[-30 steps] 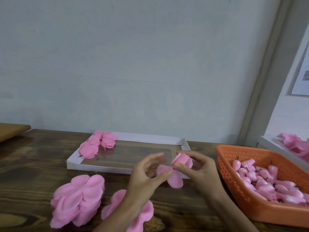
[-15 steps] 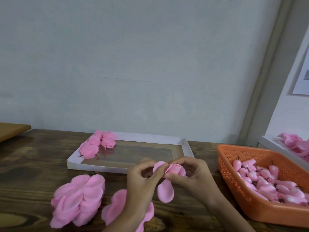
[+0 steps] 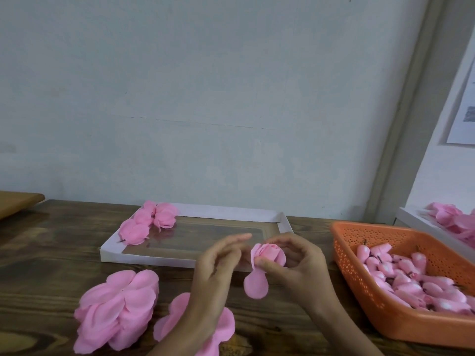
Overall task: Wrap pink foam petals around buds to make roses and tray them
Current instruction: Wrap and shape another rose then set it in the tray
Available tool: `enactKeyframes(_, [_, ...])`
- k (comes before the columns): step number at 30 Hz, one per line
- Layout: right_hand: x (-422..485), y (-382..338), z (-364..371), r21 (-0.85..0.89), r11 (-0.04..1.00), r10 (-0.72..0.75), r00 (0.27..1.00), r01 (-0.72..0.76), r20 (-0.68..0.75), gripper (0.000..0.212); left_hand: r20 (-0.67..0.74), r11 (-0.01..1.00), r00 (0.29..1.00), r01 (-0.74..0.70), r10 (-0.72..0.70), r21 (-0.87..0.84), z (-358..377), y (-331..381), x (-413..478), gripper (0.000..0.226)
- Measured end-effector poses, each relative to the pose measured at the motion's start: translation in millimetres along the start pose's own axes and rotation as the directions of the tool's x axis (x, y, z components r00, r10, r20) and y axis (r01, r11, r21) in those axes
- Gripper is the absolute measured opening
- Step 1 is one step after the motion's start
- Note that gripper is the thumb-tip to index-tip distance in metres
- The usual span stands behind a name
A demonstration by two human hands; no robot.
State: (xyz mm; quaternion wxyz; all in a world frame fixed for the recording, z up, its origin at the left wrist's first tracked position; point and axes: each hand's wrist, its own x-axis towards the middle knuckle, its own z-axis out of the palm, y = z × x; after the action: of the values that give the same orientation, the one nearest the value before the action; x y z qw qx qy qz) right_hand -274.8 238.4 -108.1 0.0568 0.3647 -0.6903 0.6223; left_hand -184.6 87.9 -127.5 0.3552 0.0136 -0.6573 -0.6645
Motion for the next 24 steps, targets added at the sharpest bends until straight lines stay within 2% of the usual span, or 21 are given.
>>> enactKeyframes(2, [1.0, -1.7, -1.8, 0.034, 0.999, 0.018, 1.000, -0.017, -0.019, 0.039, 0.032, 1.000, 0.999, 0.024, -0.024, -0.009, -2.0, -1.8, 4.0, 0.039])
enactKeyframes(6, [-1.6, -6.4, 3.2, 0.035, 0.999, -0.002, 0.999, 0.001, 0.042, 0.035, 0.081, 0.994, 0.996, 0.042, -0.034, -0.097, -2.0, -3.6, 7.8, 0.016])
enactKeyframes(11, [-6.3, -11.4, 9.5, 0.064, 0.998, -0.032, 0.994, 0.026, 0.106, 0.030, 0.082, 0.994, 0.994, 0.073, -0.066, -0.084, 2.0, -8.0, 7.9, 0.015])
enactKeyframes(15, [-8.7, -16.8, 11.2, 0.041, 0.999, -0.029, 0.990, 0.024, 0.137, 0.033, 0.170, 0.939, 0.949, 0.293, -0.264, -0.178, 10.7, -17.9, -3.1, 0.040])
enactKeyframes(18, [-10.0, -19.5, 10.3, -0.013, 1.000, -0.005, 0.988, 0.007, 0.154, 0.036, 0.117, 0.914, 0.931, 0.363, -0.347, -0.181, 16.6, -24.8, -5.1, 0.058])
enactKeyframes(21, [-10.4, -22.6, 11.0, -0.109, 0.993, -0.031, 0.993, 0.043, 0.113, 0.036, 0.162, 0.912, 0.933, 0.351, -0.322, -0.210, 17.4, -27.0, -2.9, 0.056])
enactKeyframes(24, [-11.6, -21.5, 12.9, -0.263, 0.958, -0.106, 0.994, 0.113, 0.039, 0.033, 0.117, 0.912, 0.937, 0.348, -0.329, -0.216, 14.1, -30.9, -2.4, 0.053])
